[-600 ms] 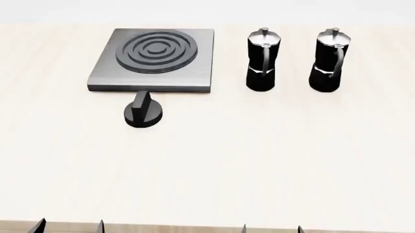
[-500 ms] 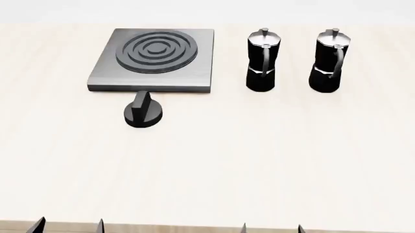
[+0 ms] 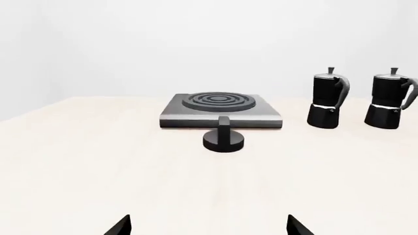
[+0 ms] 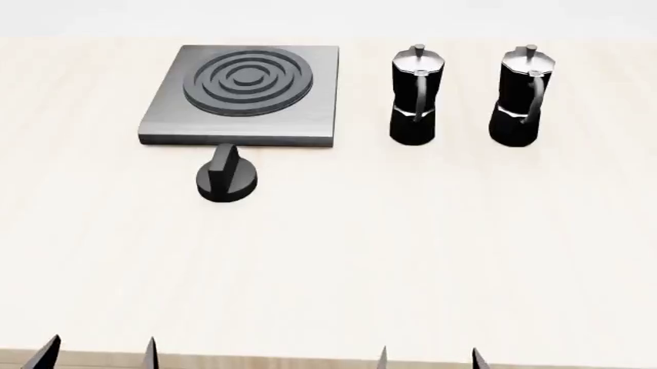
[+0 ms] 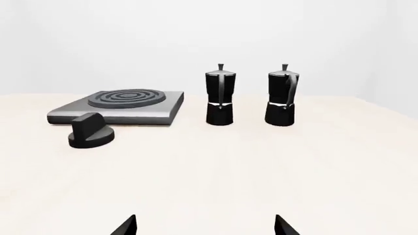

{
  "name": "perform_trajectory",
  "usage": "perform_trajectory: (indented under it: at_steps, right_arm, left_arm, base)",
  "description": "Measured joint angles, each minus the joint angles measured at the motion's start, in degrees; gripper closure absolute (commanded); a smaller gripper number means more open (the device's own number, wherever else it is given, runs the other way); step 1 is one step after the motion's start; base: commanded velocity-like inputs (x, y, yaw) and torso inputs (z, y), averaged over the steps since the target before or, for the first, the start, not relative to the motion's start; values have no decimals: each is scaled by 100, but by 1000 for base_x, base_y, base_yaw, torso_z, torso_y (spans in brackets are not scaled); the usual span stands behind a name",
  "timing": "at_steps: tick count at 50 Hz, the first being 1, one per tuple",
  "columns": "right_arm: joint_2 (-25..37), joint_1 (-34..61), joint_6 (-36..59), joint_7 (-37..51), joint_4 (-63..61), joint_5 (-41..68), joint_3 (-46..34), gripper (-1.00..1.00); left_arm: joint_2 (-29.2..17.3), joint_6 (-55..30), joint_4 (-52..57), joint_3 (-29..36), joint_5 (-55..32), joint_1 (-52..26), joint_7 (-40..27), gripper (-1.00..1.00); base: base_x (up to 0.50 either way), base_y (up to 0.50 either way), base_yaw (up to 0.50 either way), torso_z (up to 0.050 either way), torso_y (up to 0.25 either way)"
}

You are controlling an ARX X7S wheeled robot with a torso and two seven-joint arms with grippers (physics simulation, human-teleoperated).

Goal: Put both moka pots on the stove.

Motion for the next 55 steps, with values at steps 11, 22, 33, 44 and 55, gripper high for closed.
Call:
perform_trajectory:
  at_steps: [11, 22, 33, 44, 55]
  right_arm:
    - [181, -336, 460, 157, -1347, 2, -116, -100]
    - [315, -626, 829, 370, -2565, -114, -212, -100]
    - [411, -759, 947, 498, -3111, -146, -280, -100]
    - [484, -805, 973, 575, -3292, -114, -327, -100]
    - [545, -799, 944, 643, -3280, -115, -387, -100]
  left_arm:
    - [-183, -518, 1719, 15, -255, 419, -155, -100]
    - [-360, -908, 3103, -28, -473, 739, -315, -100]
    - [-472, -1029, 3686, -10, -573, 882, -415, -100]
    - [-542, -1043, 3821, 31, -618, 913, -490, -100]
    - [-597, -1034, 3824, 76, -651, 909, -554, -100]
  base:
    - [0, 0, 0, 0, 0]
    - [0, 0, 0, 0, 0]
    - [67, 0, 0, 0, 0]
    - [311, 0, 0, 0, 0]
    - [362, 0, 0, 0, 0]
